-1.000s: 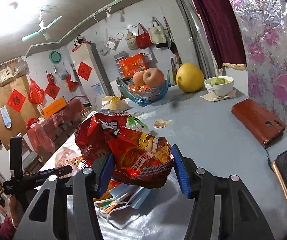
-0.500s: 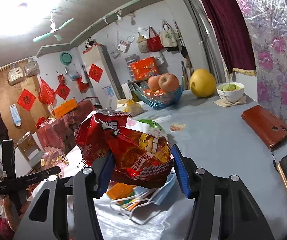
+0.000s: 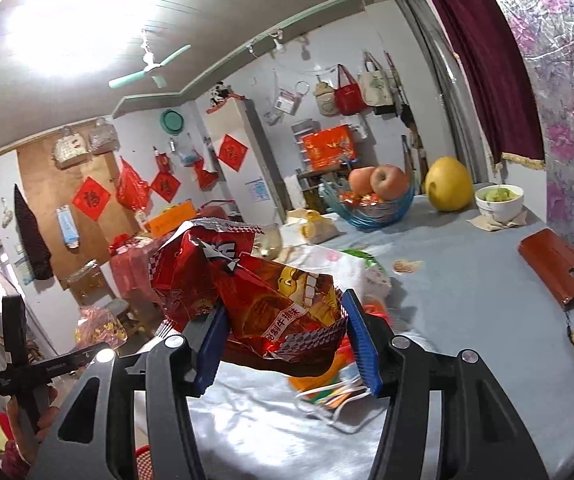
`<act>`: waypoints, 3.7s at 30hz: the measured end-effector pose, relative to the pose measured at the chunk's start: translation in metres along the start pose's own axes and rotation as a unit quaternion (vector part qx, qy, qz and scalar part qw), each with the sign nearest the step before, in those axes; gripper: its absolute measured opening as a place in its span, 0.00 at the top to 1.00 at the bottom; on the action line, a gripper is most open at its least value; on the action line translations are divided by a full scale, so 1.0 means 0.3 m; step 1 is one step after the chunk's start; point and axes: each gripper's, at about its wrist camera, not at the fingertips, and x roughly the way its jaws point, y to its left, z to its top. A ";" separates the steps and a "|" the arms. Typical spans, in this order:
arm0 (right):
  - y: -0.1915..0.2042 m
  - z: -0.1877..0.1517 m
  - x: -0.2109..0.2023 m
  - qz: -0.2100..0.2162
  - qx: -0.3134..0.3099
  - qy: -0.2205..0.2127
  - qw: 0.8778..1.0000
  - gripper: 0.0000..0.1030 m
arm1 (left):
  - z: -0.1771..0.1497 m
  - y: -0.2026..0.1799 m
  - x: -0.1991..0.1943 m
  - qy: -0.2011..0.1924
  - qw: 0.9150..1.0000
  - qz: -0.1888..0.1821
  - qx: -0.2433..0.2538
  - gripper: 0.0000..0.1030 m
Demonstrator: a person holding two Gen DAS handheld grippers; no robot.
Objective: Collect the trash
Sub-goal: 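Lift the red chip bag with the right tool while the left tool grasps the pink floral bag, then lower both bags over the red mesh wastebasket and open both tools, then move both tools back over the table toward the clear plastic cup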
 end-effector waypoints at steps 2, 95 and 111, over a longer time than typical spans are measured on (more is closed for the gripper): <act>0.034 0.001 -0.029 0.013 -0.003 -0.002 1.000 0.46 | -0.017 0.027 -0.044 -0.005 1.000 0.006 -0.005 0.55; 0.439 -0.125 -0.186 -0.051 -0.098 -0.032 0.993 0.05 | -0.286 0.463 -0.261 0.021 0.985 0.173 -0.018 0.07; -0.078 -0.157 -0.128 -0.145 0.044 0.020 0.988 0.05 | -0.125 -0.210 0.184 0.062 0.988 0.039 0.135 0.07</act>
